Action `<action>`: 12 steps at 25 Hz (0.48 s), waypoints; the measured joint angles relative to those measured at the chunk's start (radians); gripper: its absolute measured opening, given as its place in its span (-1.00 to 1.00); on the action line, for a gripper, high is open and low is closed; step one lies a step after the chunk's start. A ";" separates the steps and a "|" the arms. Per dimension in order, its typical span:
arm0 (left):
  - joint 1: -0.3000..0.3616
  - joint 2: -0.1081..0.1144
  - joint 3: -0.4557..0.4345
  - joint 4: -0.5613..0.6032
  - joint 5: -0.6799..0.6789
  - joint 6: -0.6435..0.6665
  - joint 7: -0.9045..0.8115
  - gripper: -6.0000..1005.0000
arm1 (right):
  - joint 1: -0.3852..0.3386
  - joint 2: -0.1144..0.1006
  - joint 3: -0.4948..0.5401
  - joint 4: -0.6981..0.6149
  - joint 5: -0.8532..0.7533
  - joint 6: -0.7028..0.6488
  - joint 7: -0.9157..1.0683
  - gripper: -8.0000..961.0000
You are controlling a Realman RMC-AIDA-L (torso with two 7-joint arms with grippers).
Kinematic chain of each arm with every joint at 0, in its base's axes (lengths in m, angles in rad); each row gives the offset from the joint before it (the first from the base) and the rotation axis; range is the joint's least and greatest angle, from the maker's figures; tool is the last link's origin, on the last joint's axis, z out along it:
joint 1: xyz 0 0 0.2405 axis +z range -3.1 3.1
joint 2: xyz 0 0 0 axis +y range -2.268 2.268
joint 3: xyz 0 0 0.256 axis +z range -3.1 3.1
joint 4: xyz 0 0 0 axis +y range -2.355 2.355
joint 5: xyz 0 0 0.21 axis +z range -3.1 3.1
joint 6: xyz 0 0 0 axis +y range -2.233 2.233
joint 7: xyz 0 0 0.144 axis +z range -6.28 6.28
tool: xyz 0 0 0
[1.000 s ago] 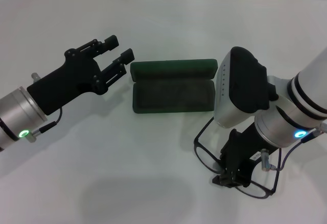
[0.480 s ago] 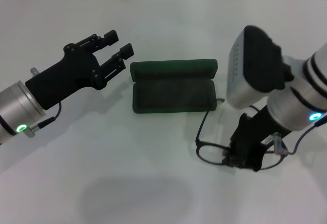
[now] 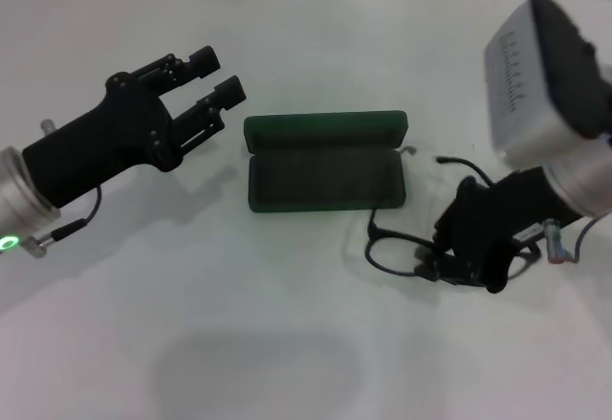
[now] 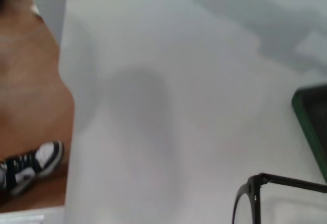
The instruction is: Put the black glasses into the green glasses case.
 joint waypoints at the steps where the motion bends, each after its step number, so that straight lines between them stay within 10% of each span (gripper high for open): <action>1: 0.000 0.003 -0.001 0.000 0.000 0.013 -0.004 0.08 | -0.013 0.001 0.018 -0.006 0.020 0.001 -0.029 -0.75; 12: -0.043 0.037 0.001 0.011 0.038 0.131 -0.130 0.09 | -0.144 0.007 0.089 0.008 0.238 0.066 -0.397 -0.75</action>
